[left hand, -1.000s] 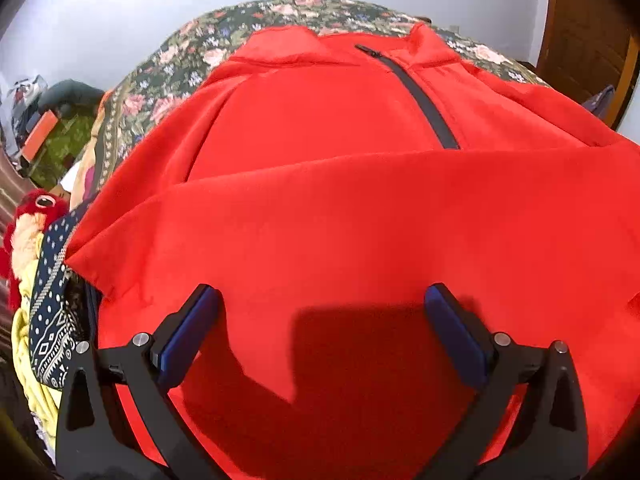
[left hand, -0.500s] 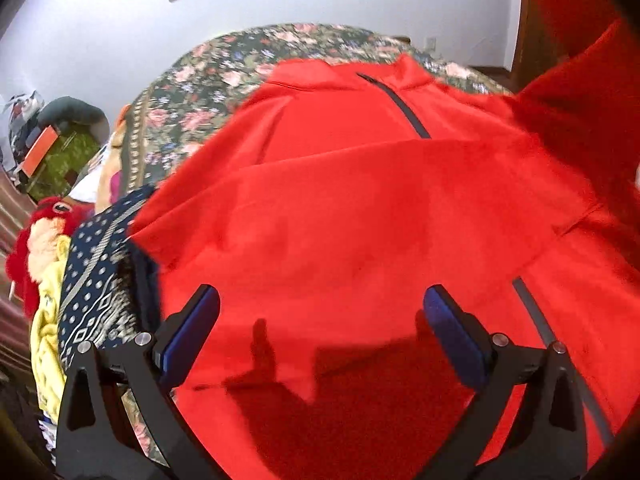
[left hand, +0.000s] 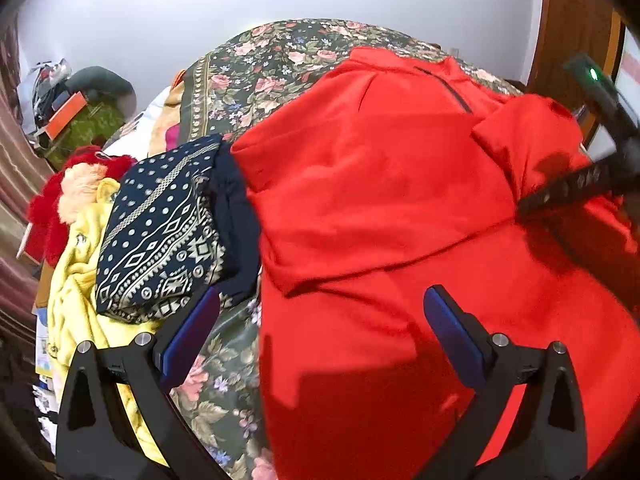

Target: Fold large clothes

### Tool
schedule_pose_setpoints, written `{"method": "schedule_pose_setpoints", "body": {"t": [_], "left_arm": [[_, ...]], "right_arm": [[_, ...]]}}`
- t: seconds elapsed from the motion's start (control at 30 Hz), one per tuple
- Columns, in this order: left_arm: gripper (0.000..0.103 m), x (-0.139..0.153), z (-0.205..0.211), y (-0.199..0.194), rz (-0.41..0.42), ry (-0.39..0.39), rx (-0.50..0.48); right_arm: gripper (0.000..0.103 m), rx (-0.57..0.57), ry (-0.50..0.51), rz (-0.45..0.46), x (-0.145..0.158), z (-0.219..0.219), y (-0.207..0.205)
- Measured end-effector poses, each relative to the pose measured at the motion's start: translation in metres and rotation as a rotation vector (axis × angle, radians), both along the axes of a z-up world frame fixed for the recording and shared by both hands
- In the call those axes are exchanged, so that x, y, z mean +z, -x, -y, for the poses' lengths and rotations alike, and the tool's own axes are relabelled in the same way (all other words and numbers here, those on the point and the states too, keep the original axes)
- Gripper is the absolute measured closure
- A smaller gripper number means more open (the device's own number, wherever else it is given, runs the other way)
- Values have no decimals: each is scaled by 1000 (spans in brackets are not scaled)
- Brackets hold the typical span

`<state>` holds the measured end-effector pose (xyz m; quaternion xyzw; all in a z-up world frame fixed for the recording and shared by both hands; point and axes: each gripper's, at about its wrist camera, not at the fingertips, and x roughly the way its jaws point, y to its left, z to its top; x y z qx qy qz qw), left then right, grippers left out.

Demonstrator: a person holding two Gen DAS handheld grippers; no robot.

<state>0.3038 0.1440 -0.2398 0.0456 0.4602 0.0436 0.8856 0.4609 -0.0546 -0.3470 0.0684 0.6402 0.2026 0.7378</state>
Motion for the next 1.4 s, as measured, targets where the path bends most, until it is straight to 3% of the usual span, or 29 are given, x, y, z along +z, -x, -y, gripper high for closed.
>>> {"method": "schedule_pose_setpoints", "body": {"t": [0.13, 0.23, 0.3, 0.5, 0.73, 0.83, 1.07, 1.33, 1.4], "left_arm": [[0, 0, 3, 6, -3, 19, 2], [0, 7, 11, 8, 10, 30, -4], [0, 14, 18, 8, 21, 27, -15], [0, 41, 47, 1, 71, -10, -67], [0, 71, 101, -35, 98, 10, -163], [0, 79, 136, -60, 96, 33, -224], [0, 70, 238, -130, 33, 67, -385], [1, 5, 336, -202, -117, 18, -495], [8, -16, 351, -213, -152, -33, -509]], "right_arm": [[94, -4, -73, -89, 12, 16, 0], [94, -31, -114, -65, 32, 30, 5], [94, -39, -104, -10, 48, 34, 10], [94, 0, 22, 276, 91, 52, 41], [94, -43, 80, 464, 122, 119, 72], [94, -105, 76, 480, 119, 160, 78], [94, -285, -3, 373, 78, 253, 77], [94, -388, 20, 319, 36, 298, 77], [94, -396, 14, 303, 27, 302, 76]]}}
